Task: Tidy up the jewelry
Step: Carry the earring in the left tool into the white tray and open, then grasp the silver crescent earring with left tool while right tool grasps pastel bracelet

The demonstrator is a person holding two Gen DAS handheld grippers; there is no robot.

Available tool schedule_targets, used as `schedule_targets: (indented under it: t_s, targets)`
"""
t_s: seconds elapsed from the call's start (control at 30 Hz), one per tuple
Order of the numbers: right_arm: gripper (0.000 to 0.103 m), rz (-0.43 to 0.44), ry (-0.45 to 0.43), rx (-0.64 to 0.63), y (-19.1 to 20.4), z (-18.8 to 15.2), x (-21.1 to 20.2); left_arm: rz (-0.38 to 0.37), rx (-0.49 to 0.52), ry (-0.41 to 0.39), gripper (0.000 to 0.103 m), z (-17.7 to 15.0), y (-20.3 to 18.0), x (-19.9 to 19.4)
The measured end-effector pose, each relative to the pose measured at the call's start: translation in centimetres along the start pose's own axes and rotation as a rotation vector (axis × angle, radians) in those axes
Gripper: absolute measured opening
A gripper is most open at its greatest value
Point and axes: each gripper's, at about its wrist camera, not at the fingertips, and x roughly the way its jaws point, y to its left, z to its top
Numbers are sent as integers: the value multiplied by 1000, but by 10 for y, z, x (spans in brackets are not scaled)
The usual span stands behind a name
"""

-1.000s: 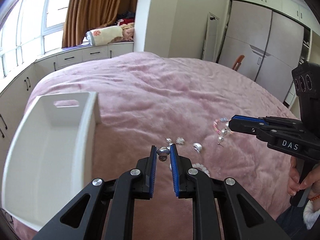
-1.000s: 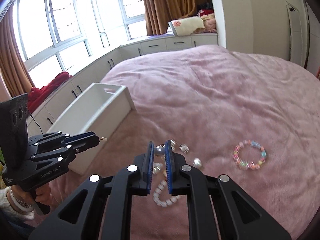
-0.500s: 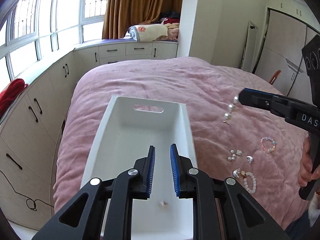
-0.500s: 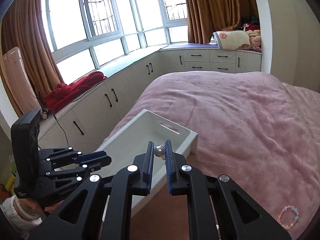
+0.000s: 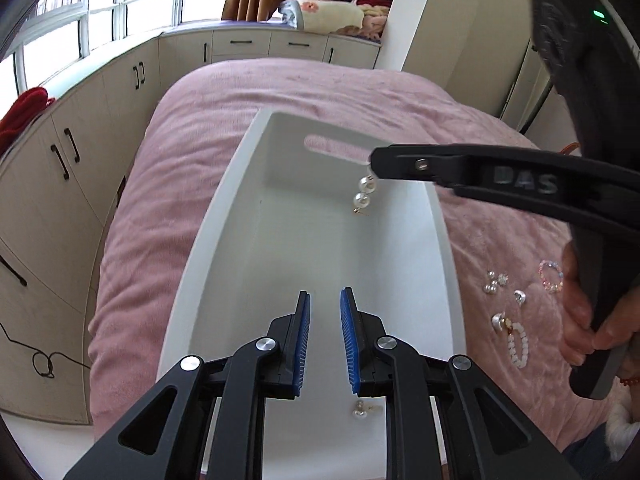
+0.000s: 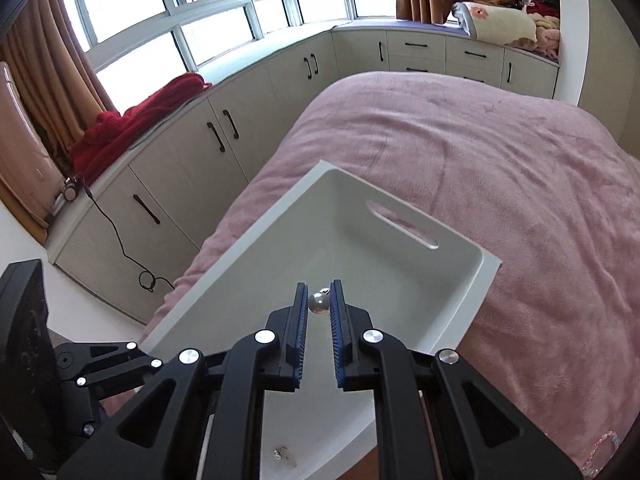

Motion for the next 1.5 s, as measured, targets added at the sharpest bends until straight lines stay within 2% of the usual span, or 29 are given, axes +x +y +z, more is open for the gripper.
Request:
schedule_targets:
  t_s: [0.03, 0.1, 0.23, 0.3, 0.4, 0.43, 0.57, 0.67, 0.77, 0.9, 1.03, 1.07, 1.33, 1.5]
  targets:
    - [12, -6, 20, 4, -2, -3, 10, 9, 4, 5, 23, -2, -1, 3]
    - [14, -24, 56, 17, -3, -9, 27, 22, 16, 11, 36, -8, -2, 6]
    - [17, -37, 78, 35, -5, -14, 39, 24, 25, 11, 42, -14, -4, 7]
    - [25, -38, 78, 43, -5, -15, 40, 30, 20, 7, 50, -16, -3, 5]
    - [38, -24, 48, 44, -5, -13, 28, 22, 6, -6, 55, -15, -2, 1]
    - [46, -29, 36, 42, -6, -11, 23, 15, -2, -9, 55, -15, -2, 0]
    - [62, -21, -23, 43, -6, -7, -5, -16, -37, -11, 56, -13, -2, -4]
    - [65, -6, -72, 33, -8, -3, -35, -24, -31, -28, 58, -11, -7, -10]
    - [76, 4, -128, 33, -13, -2, -69, -18, -6, -57, 69, -6, -17, -20]
    - [78, 24, -190, 39, -23, -6, -114, -36, 33, -98, 83, 2, -39, -38]
    - [88, 9, -259, 48, -39, -26, -161, -66, 74, -147, 90, 9, -65, -54]
    - [89, -3, -277, 53, -44, -33, -172, -72, 86, -159, 93, 10, -73, -58]
    - [93, -158, -357, 122, -99, -102, -241, -164, 141, -178, 94, 17, -132, -72]
    - [94, -276, -368, 132, -128, -142, -262, -156, 224, -211, 98, 13, -176, -75]
